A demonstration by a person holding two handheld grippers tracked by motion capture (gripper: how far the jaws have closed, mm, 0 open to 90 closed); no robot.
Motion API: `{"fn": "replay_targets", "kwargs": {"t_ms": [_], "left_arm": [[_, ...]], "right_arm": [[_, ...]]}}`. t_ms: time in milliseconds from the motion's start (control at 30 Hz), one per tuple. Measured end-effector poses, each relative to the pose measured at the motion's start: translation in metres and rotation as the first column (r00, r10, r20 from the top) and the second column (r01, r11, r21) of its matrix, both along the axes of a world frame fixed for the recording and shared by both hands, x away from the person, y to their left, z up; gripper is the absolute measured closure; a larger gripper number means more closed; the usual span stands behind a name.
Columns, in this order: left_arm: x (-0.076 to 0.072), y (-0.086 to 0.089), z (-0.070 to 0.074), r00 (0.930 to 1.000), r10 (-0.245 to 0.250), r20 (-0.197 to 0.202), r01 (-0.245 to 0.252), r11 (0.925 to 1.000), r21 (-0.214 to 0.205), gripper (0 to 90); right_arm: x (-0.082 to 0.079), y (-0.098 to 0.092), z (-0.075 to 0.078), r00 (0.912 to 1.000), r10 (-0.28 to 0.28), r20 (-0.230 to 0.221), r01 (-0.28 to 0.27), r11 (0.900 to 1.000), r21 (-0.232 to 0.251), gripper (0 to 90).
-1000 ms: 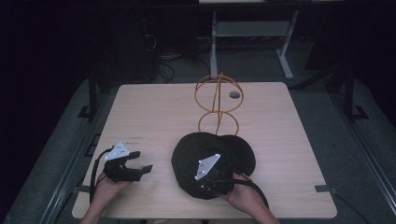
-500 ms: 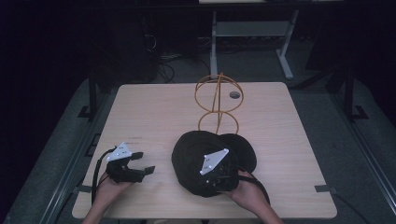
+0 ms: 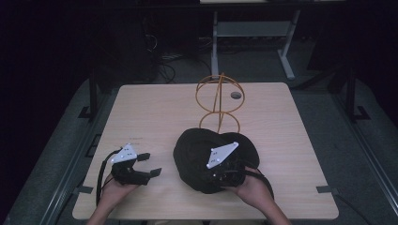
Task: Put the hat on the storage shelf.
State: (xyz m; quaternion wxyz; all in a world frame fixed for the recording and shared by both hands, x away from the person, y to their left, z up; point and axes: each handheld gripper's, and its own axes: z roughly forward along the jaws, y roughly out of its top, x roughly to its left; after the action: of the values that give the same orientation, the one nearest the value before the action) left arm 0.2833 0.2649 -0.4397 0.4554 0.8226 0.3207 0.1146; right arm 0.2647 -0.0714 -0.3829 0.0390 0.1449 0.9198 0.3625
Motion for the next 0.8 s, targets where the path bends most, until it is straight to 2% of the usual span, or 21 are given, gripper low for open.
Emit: {"fn": "replay_targets", "kwargs": {"t_ms": [67,167,600,800], "left_arm": [[-0.001,-0.002,0.000,1.0000,-0.005,0.006,0.005,0.9999,0.016,19.9],[-0.001,-0.005,0.000,0.9999,-0.012,0.005,0.011,0.9999,0.013,19.9],[-0.004,-0.016,0.010,0.9987,-0.041,0.031,0.042,0.9977,-0.054,19.9],[-0.005,-0.024,0.018,0.9957,-0.080,0.046,0.083,0.9934,-0.078,19.8]], "right_arm": [[0.001,-0.002,0.003,1.0000,-0.004,-0.001,0.004,0.9999,0.014,84.8],[0.002,-0.005,0.009,1.0000,-0.002,0.002,0.002,0.9997,0.024,84.9],[0.002,-0.007,0.031,0.9998,0.017,0.008,-0.017,0.9976,0.068,84.6],[0.003,-0.006,0.039,0.9997,0.025,0.004,-0.025,0.9955,0.091,84.6]]}}
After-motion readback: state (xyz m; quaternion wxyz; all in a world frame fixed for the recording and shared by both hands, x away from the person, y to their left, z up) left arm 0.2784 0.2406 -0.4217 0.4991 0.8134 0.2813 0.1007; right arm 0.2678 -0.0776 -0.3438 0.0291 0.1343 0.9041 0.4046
